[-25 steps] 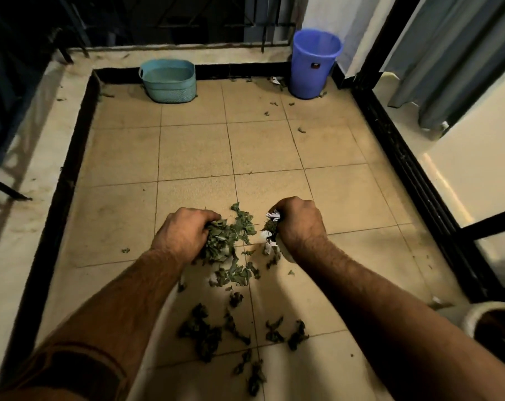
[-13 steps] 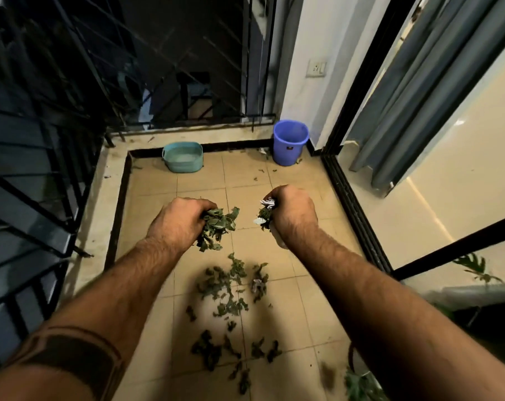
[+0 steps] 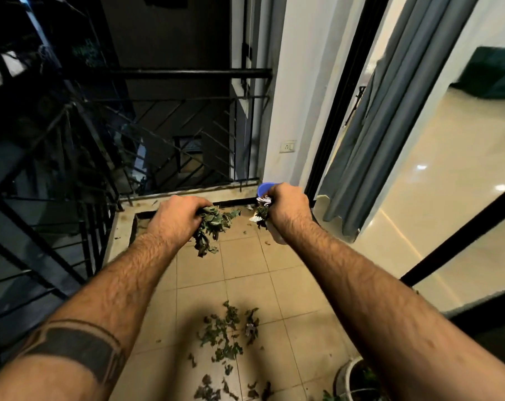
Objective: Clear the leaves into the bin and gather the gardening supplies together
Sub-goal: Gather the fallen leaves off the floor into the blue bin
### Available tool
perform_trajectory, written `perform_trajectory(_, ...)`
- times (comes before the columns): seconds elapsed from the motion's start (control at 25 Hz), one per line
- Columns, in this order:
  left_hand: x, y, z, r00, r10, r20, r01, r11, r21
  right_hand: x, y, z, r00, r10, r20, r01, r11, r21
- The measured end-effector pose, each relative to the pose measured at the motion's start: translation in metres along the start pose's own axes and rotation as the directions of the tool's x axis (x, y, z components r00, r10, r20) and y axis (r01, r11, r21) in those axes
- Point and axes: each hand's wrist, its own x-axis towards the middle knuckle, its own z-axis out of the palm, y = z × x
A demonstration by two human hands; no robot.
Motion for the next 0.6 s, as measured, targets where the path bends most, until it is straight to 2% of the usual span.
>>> perform_trajectory(0.32, -0.010, -0.001, -0.069, 0.997, 0.075, 0.024, -0.074, 0.996, -0.040, -0.042, -0.039, -0.040, 0.983, 0.117, -0.144, -0.101, 0.989, 0.112)
perform_trajectory(0.6, 0.039, 0.033, -0.064, 0.982, 0.178, 0.059, -0.174, 0.982, -0.070, -0.007, -0.030, -0.062, 0.969, 0.167, -0.183, -0.137, 0.977, 0.161)
